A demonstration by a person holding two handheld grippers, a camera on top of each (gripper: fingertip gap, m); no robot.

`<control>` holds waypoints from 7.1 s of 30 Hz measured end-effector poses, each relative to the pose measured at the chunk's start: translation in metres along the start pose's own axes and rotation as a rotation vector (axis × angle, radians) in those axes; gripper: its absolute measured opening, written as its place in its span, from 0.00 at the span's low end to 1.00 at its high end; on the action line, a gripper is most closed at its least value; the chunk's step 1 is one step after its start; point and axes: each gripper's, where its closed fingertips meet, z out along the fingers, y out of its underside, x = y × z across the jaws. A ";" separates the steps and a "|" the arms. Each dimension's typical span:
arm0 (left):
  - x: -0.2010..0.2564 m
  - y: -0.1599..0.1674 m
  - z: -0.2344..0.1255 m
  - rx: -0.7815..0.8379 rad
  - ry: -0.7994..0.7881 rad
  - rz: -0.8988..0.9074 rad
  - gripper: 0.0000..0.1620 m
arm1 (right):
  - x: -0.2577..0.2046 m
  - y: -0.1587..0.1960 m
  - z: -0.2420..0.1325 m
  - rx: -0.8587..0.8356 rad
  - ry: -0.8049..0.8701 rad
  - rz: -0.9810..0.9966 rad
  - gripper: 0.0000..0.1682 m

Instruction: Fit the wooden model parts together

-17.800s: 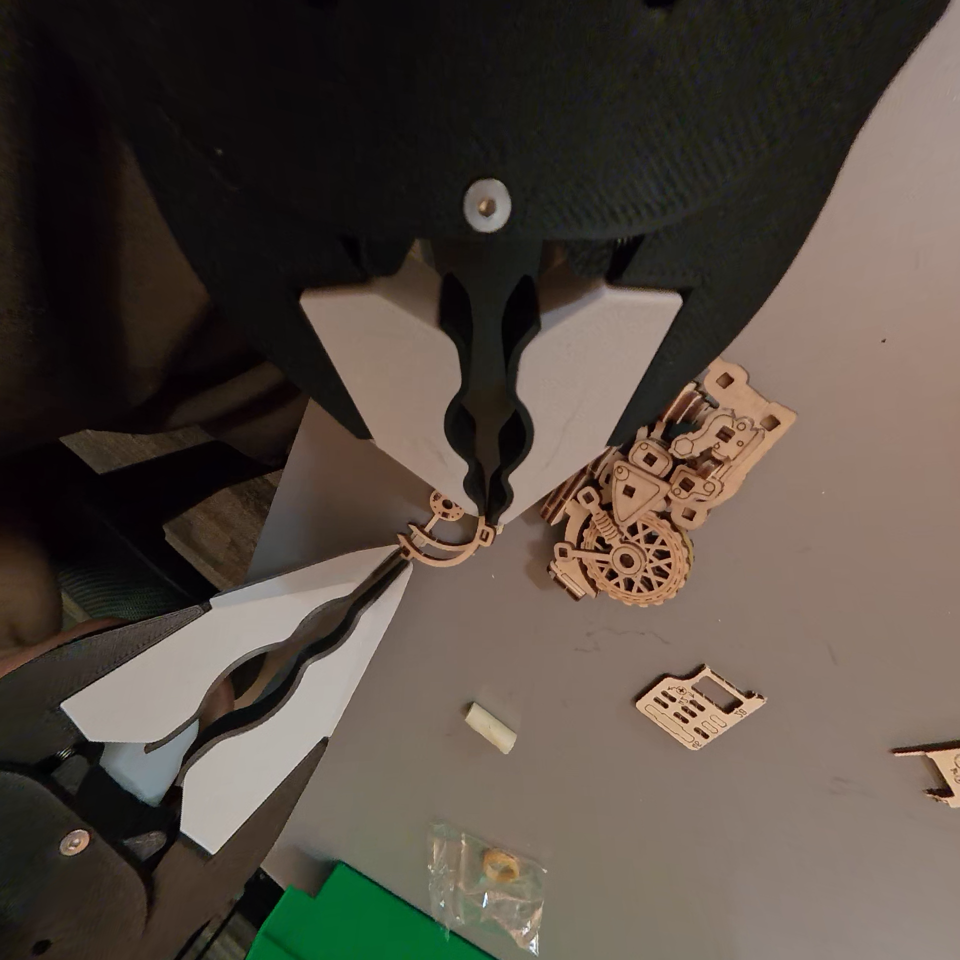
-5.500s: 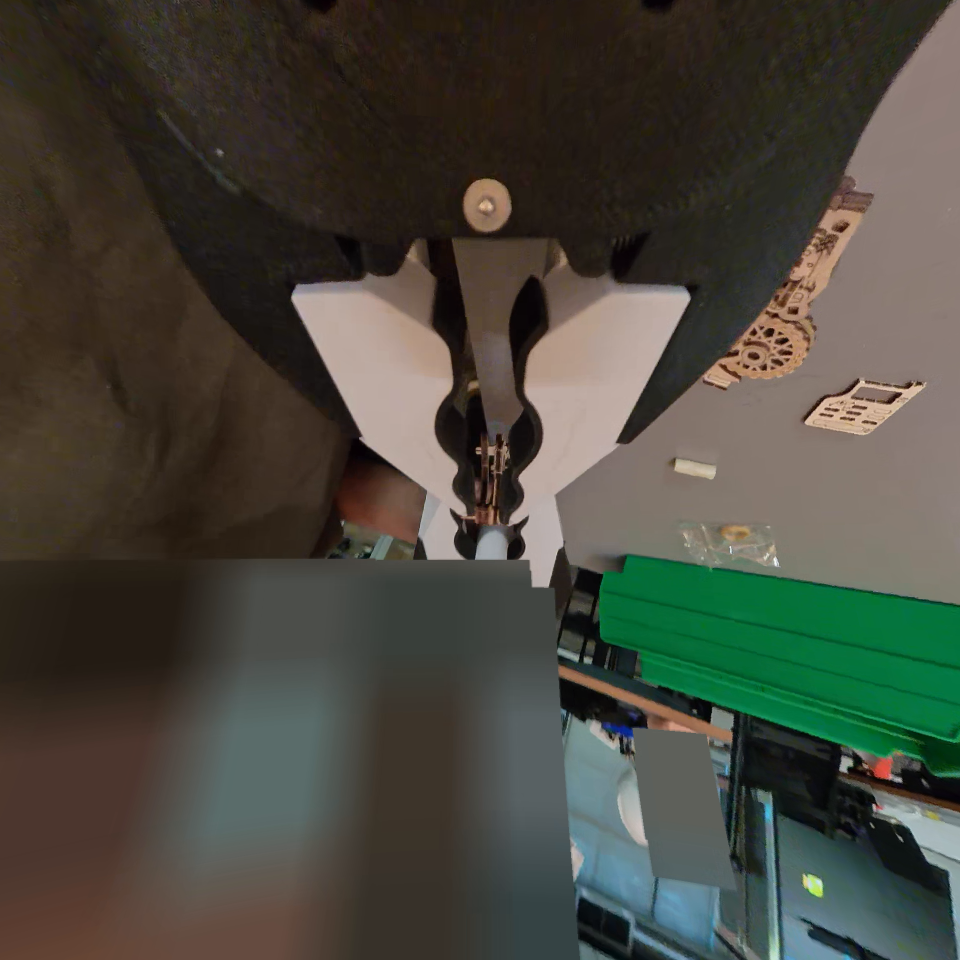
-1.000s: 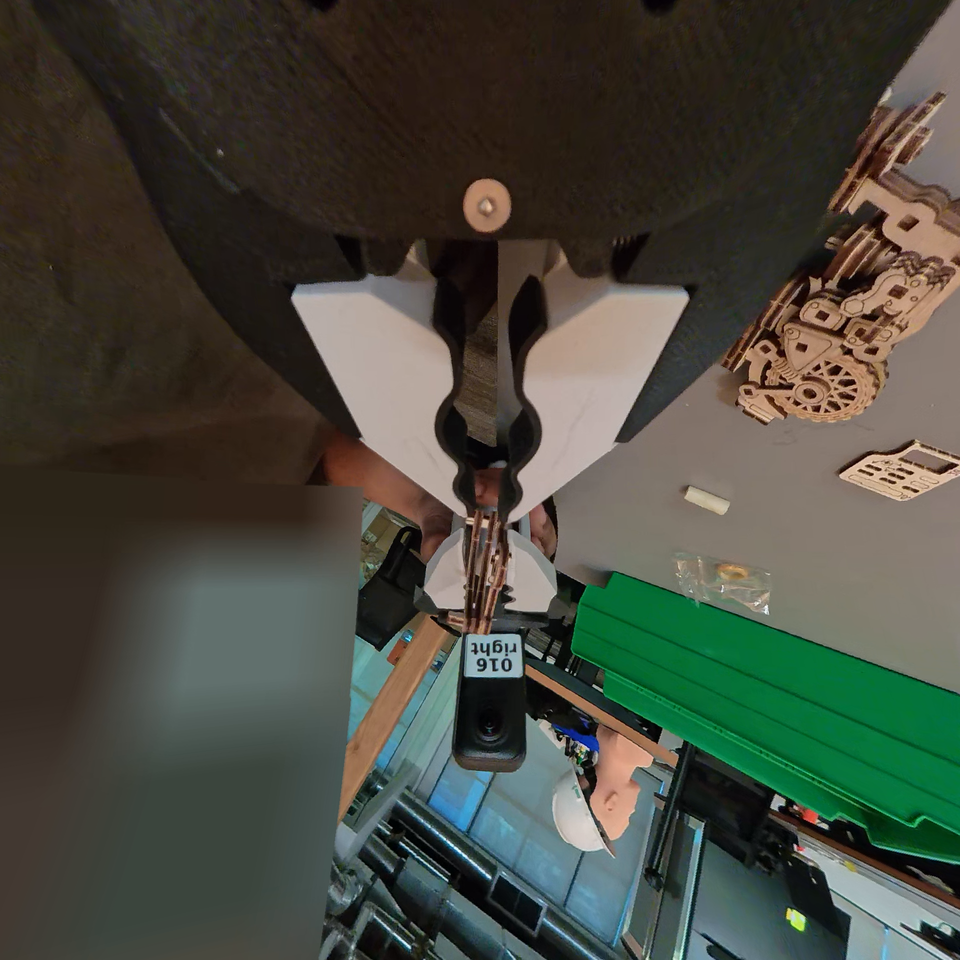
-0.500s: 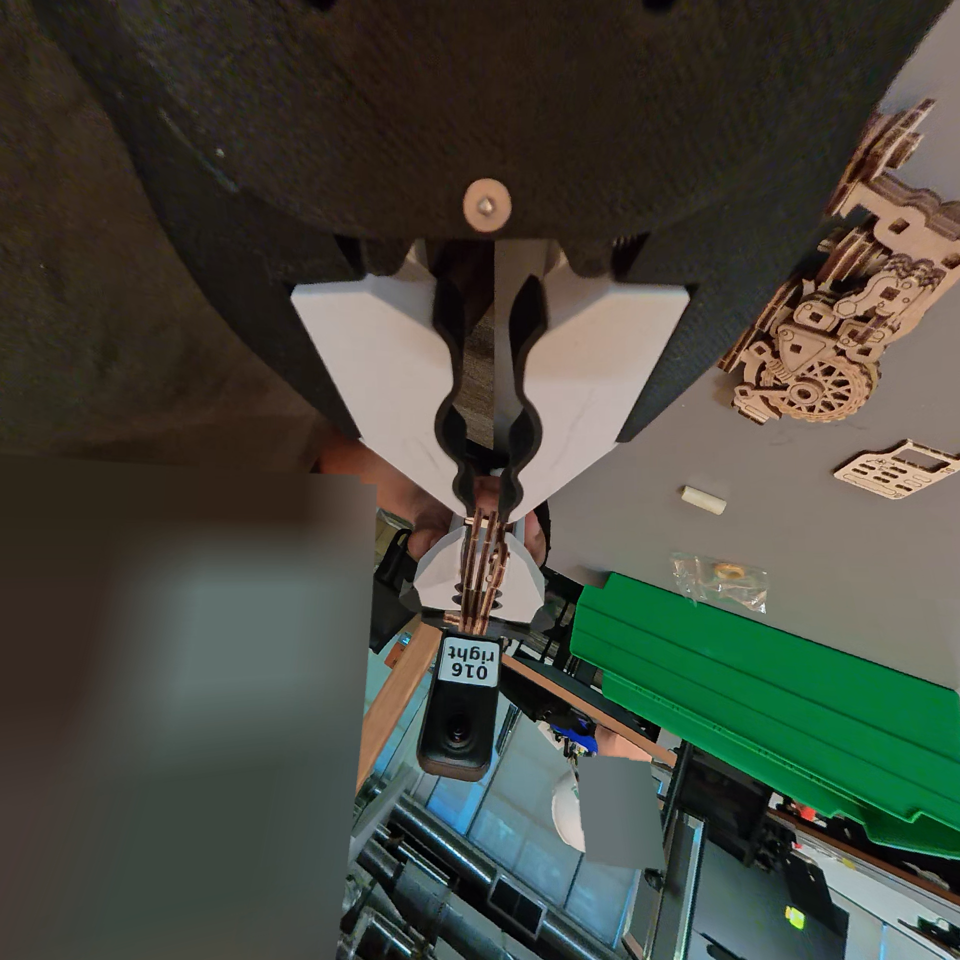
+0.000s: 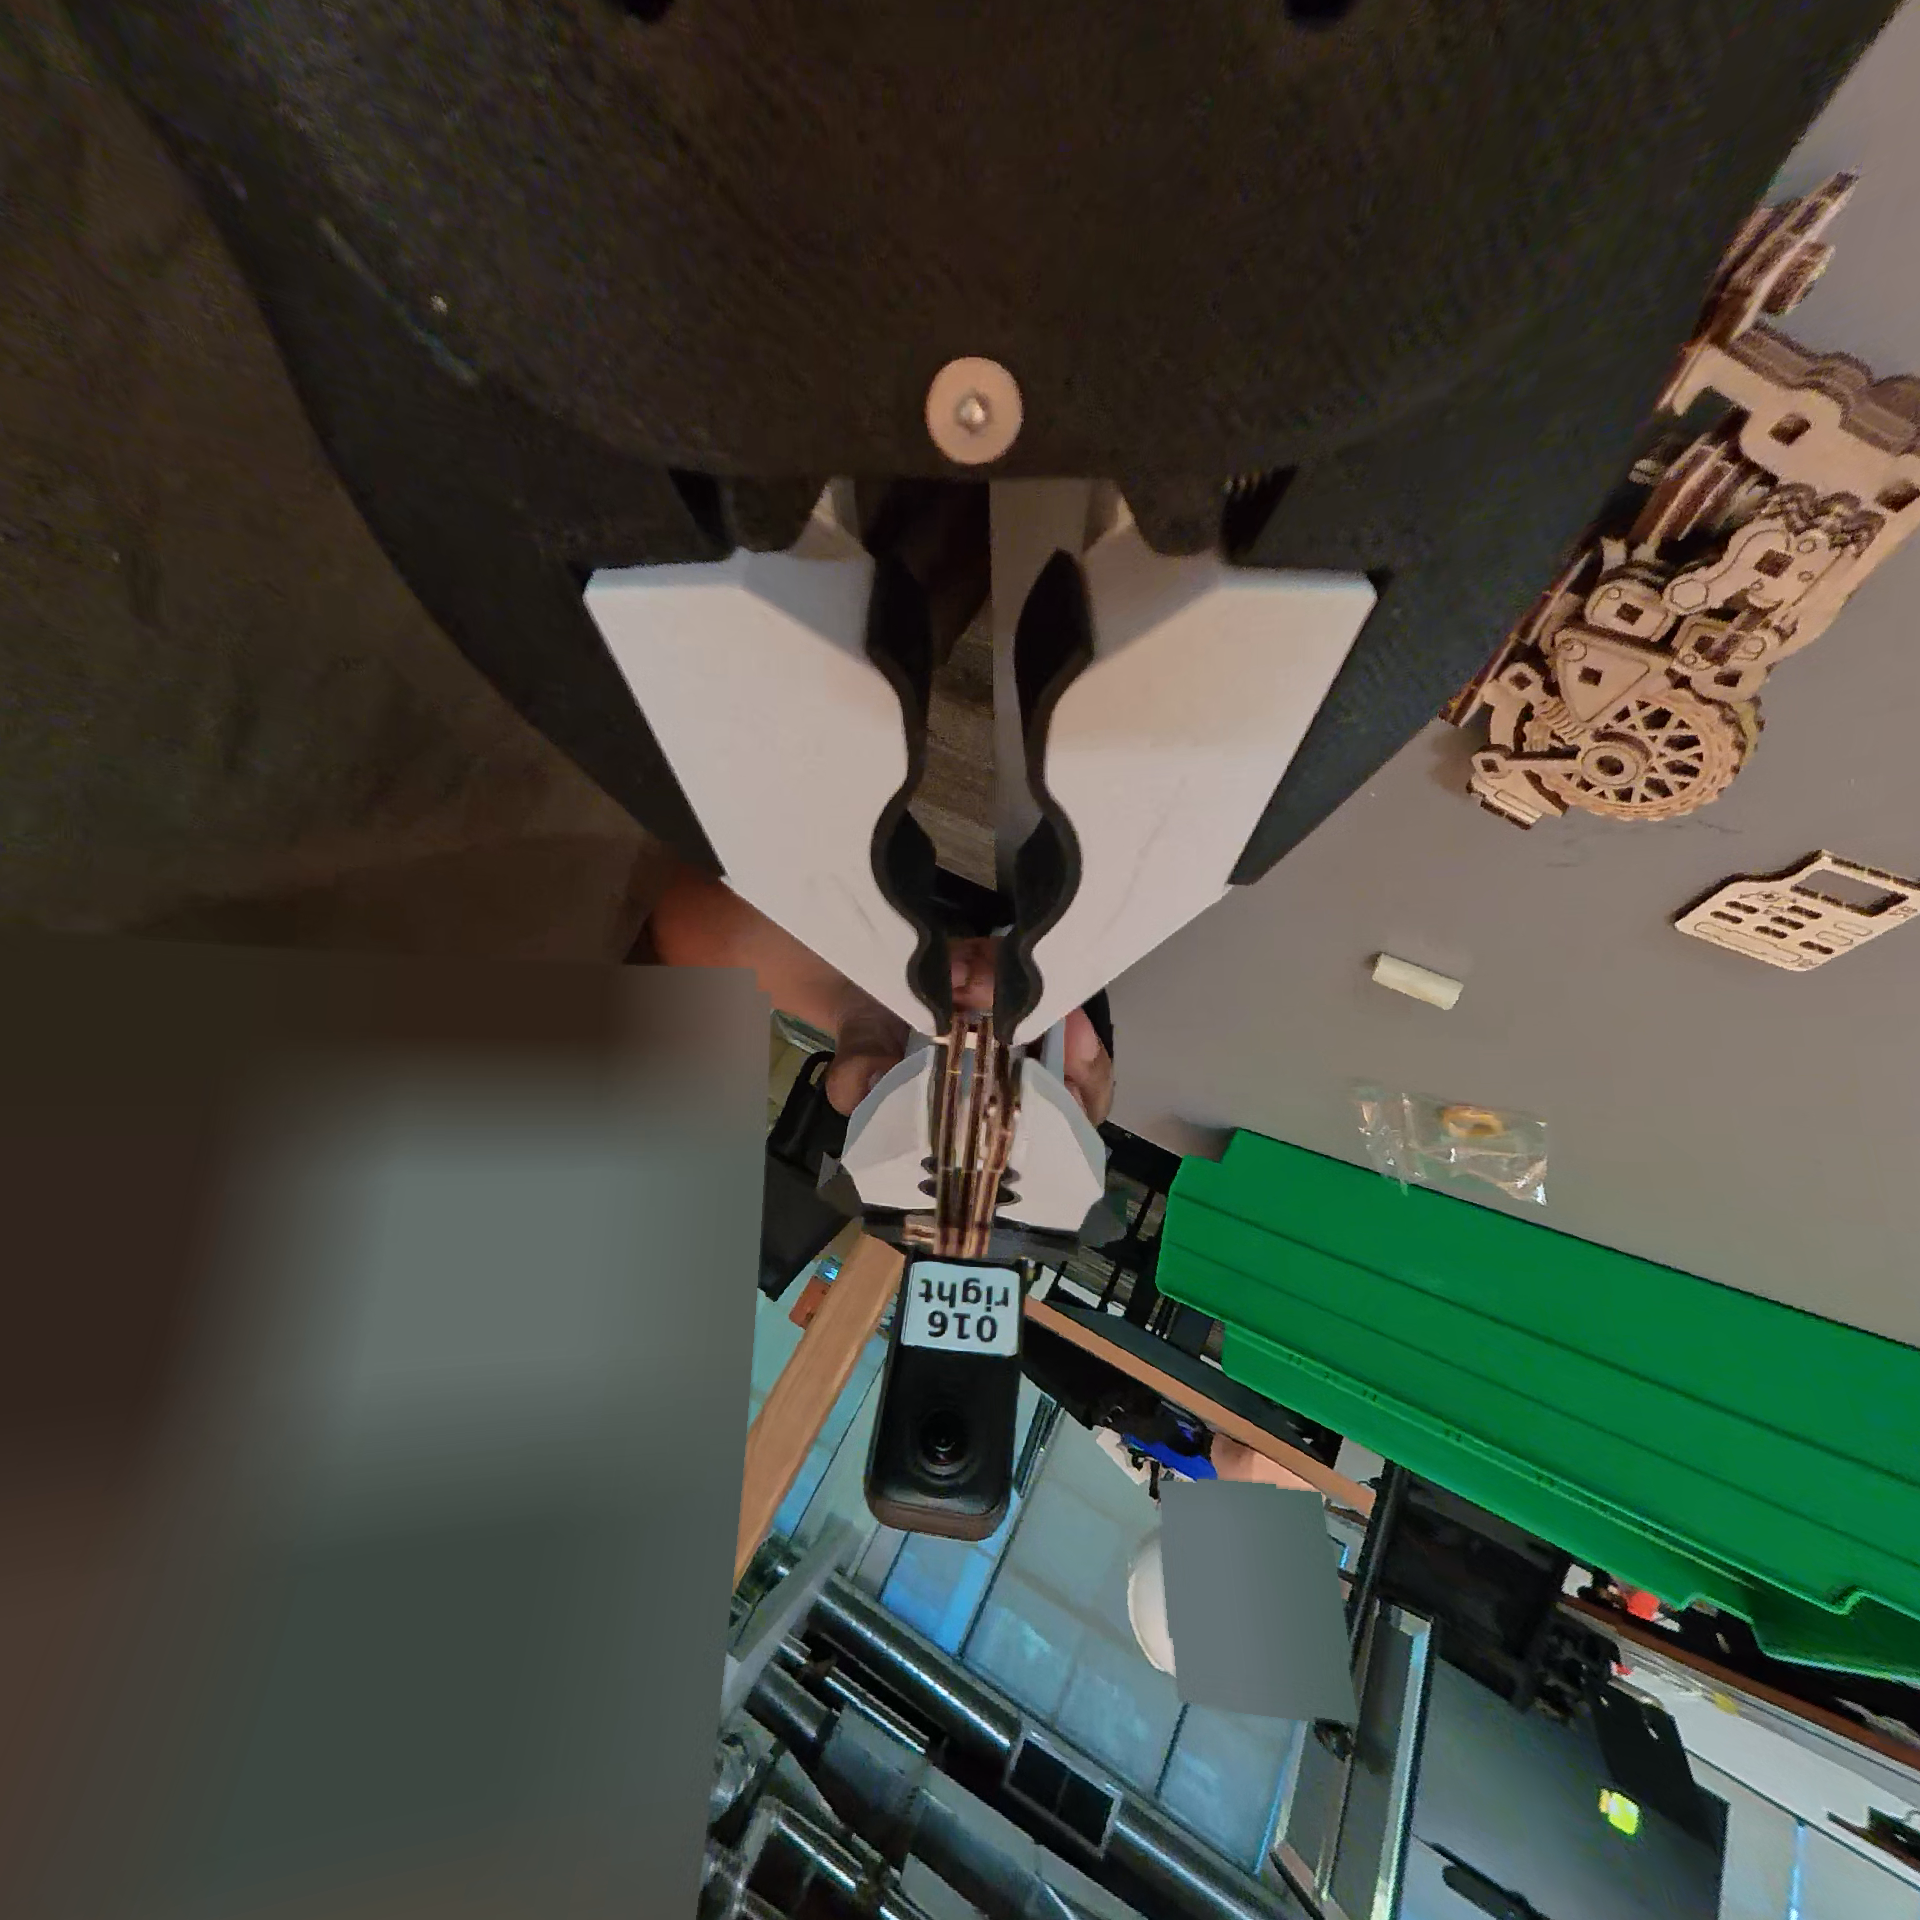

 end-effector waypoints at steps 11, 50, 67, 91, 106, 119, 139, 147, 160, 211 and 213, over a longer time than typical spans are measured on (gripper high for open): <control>-0.001 0.001 0.001 -0.009 -0.019 0.038 0.03 | -0.001 0.004 -0.002 -0.029 -0.016 0.008 0.06; -0.001 0.009 0.002 -0.049 -0.020 0.067 0.01 | -0.001 0.012 -0.003 -0.086 -0.025 0.010 0.04; -0.004 0.014 0.003 -0.080 -0.004 0.011 0.18 | -0.005 0.039 0.001 -0.256 -0.034 -0.039 0.04; 0.004 0.018 0.005 -0.102 -0.014 0.188 0.08 | -0.009 0.044 0.007 -0.292 -0.016 -0.123 0.03; -0.018 0.009 -0.004 -0.078 -0.099 0.162 0.01 | 0.009 0.029 -0.002 -0.207 0.078 -0.082 0.10; -0.036 0.013 -0.003 -0.090 -0.165 0.043 0.20 | 0.023 0.026 -0.005 -0.161 0.097 0.086 0.03; -0.078 -0.029 -0.038 0.080 -0.470 0.174 0.26 | 0.074 0.097 -0.033 -0.397 0.368 0.753 0.08; -0.095 -0.049 -0.064 0.224 -0.500 0.013 0.26 | 0.083 0.074 -0.054 -0.380 0.475 0.523 0.11; -0.095 -0.033 -0.052 0.124 -0.469 -0.018 0.28 | 0.127 0.051 -0.082 -0.520 0.952 -0.195 0.27; -0.234 -0.046 -0.165 -0.270 -1.028 0.031 0.37 | 0.201 -0.044 0.032 0.013 0.548 -0.029 0.27; -0.236 -0.046 -0.167 -0.247 -1.016 -0.014 0.37 | 0.202 -0.041 0.033 -0.005 0.546 -0.037 0.27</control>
